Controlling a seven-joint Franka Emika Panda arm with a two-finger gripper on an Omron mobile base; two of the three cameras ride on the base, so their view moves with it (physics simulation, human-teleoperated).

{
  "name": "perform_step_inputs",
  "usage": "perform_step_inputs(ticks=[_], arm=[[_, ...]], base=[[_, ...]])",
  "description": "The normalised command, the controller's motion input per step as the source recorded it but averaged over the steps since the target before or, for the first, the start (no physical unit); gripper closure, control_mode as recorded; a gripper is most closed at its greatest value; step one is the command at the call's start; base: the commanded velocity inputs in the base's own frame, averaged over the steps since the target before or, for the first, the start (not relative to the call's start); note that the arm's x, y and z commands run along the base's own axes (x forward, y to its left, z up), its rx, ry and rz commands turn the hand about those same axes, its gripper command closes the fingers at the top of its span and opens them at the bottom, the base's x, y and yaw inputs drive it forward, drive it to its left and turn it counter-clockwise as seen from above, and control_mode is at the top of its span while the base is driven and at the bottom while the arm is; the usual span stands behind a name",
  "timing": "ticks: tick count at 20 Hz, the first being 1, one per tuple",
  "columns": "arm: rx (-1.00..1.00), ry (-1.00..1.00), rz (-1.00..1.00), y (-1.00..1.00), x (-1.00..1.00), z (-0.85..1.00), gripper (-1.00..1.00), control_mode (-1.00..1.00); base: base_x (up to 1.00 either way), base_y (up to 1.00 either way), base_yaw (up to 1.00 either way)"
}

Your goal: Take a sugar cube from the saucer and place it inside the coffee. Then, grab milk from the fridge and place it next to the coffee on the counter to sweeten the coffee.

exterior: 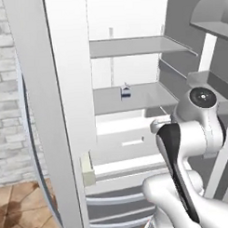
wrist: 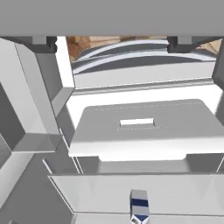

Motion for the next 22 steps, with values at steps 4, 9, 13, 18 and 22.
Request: perform_step_inputs(ticks=[4, 9, 13, 18, 22], arm=[[0.0, 0.0, 0.0, 0.0, 0.0, 0.0, -1.0, 1.0], [0.0, 0.0, 0.0, 0.0, 0.0, 0.0, -1.0, 1.0], [0.0, 0.0, 0.0, 0.0, 0.0, 0.0, -1.0, 1.0], [0.0, 0.0, 0.0, 0.0, 0.0, 0.0, -1.0, 1.0], [0.0, 0.0, 0.0, 0.0, 0.0, 0.0, -1.0, 1.0]], base=[[0.38, 0.53, -0.28], [0.33, 0.28, -0.12], [0.19, 0.37, -0.04], [0.04, 0.48, -0.02], [0.37, 0.02, -0.01]])
